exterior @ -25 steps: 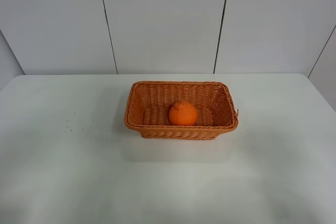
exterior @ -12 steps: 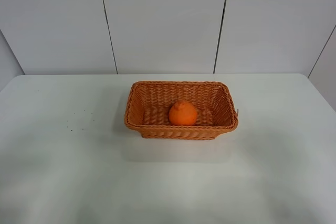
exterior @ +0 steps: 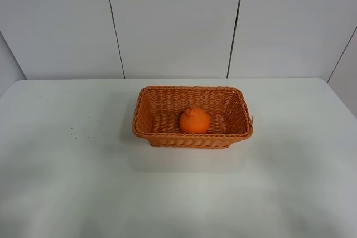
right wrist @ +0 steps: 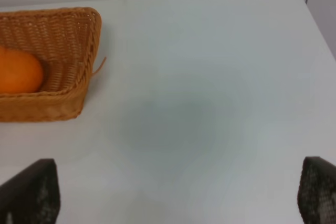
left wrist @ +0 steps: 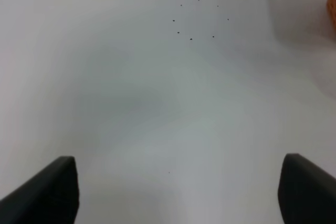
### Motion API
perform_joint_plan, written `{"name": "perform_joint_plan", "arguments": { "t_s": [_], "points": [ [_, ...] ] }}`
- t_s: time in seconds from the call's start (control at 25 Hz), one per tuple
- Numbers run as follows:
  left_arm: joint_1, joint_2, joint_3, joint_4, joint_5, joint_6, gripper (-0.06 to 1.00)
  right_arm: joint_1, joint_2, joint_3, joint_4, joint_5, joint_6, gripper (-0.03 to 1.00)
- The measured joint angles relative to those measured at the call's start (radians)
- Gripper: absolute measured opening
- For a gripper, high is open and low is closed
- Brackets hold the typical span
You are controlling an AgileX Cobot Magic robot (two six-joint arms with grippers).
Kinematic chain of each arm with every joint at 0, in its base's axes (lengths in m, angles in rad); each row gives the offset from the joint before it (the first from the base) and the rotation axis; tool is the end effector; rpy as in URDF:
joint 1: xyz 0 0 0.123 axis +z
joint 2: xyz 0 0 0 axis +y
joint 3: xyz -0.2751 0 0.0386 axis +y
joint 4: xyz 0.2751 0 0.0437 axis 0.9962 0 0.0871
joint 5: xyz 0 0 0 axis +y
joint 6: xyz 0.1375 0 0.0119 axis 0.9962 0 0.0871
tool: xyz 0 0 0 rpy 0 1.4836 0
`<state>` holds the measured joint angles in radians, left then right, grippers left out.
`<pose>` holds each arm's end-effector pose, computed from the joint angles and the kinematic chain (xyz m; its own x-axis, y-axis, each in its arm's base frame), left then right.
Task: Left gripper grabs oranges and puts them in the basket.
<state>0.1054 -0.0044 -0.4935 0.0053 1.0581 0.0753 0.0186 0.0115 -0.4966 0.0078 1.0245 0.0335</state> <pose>0.0679 0.0078 0.2672 -0.4602 0.0296 -0.8873 -0.0737 0.9947 0.0714 0.0724 0.0023 0.2713 -0.4375 0.0294 -0.8987 -0.0082 0.9993 0.0367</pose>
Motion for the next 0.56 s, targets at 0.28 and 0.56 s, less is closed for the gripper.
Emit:
{"name": "perform_joint_plan", "arguments": {
  "t_s": [0.28,0.56],
  "points": [
    [0.000,0.000,0.000,0.000,0.000,-0.002,0.87,0.000,0.000,0.000,0.000,0.000,0.000,0.69],
    [0.000,0.000,0.000,0.000,0.000,-0.002,0.87,0.000,0.000,0.000,0.000,0.000,0.000,0.69]
  ]
}}
